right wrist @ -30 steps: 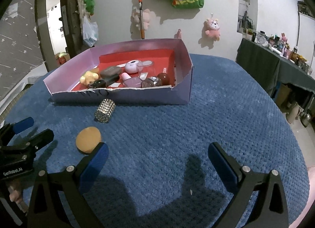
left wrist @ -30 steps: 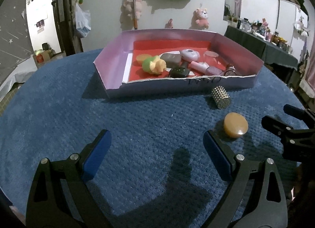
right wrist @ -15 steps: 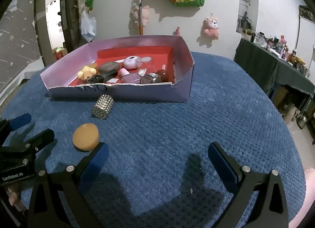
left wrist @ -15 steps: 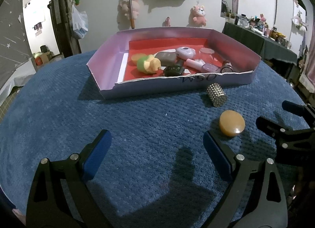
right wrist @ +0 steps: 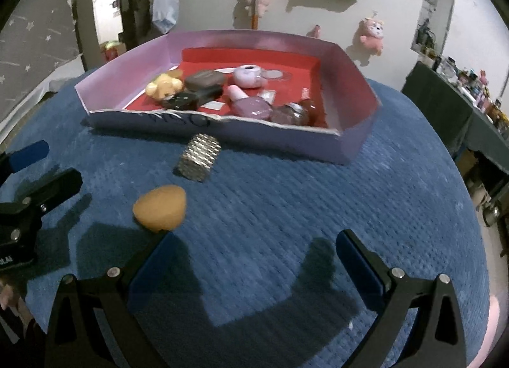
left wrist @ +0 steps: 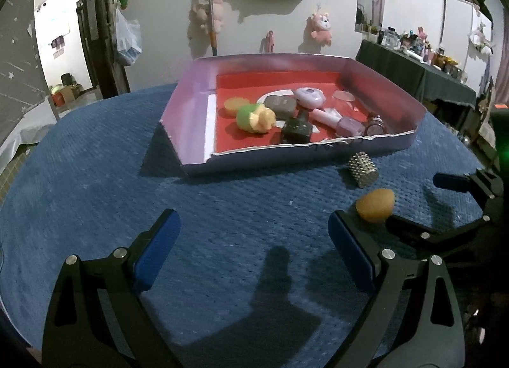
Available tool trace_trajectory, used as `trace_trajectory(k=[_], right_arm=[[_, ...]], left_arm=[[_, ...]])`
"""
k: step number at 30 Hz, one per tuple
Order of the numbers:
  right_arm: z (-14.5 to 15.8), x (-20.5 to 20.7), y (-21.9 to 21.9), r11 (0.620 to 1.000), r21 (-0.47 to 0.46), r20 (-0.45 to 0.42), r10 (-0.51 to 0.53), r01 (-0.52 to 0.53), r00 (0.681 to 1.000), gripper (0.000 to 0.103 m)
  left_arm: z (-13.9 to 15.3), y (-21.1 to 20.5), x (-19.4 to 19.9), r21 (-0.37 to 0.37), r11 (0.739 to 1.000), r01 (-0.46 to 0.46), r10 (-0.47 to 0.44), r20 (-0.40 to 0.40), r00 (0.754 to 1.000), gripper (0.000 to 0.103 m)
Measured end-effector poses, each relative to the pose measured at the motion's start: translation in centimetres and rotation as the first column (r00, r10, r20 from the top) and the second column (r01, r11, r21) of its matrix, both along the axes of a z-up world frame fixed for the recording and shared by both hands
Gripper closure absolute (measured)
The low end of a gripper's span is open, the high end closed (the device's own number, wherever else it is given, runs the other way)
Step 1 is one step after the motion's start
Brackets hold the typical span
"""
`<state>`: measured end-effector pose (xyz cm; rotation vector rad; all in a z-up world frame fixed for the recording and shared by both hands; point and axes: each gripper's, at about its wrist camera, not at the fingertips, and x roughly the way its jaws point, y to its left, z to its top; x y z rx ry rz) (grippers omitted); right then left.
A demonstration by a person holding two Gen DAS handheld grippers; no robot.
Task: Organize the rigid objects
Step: 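Grasp the gold studded cylinder with left tool while right tool grasps the tan sponge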
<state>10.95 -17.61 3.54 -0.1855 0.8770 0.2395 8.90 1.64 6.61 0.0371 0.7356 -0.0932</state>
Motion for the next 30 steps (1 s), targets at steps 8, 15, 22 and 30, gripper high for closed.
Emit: trace_trajectory(k=[8, 15, 22, 30], right_arm=[[-0.5, 1.6, 3.0, 0.996, -0.014, -0.056, 0.084, -0.085, 0.995, 0.000], [-0.6, 1.1, 1.3, 0.996, 0.052, -0.084, 0.083, -0.078, 0.993, 0.000], [-0.2, -0.8, -2.3, 0.989, 0.132, -0.086, 0.085, -0.073, 0.993, 0.000], [0.0, -1.4, -4.9, 0.982, 0.175, -0.079, 0.087, -0.072, 0.993, 0.000]], left_arm=[[-0.2, 2.5, 0.3, -0.008, 1.000, -0.029, 0.029, -0.022, 0.999, 0.008], [-0.3, 1.6, 1.4, -0.053, 0.999, -0.003, 0.000, -0.053, 0.999, 0.008], [-0.7, -1.6, 2.0, -0.058, 0.995, 0.077, -0.082, -0.084, 0.993, 0.008], [-1.1, -4.8, 2.4, -0.080, 0.989, 0.123, -0.132, -0.119, 0.984, 0.008]])
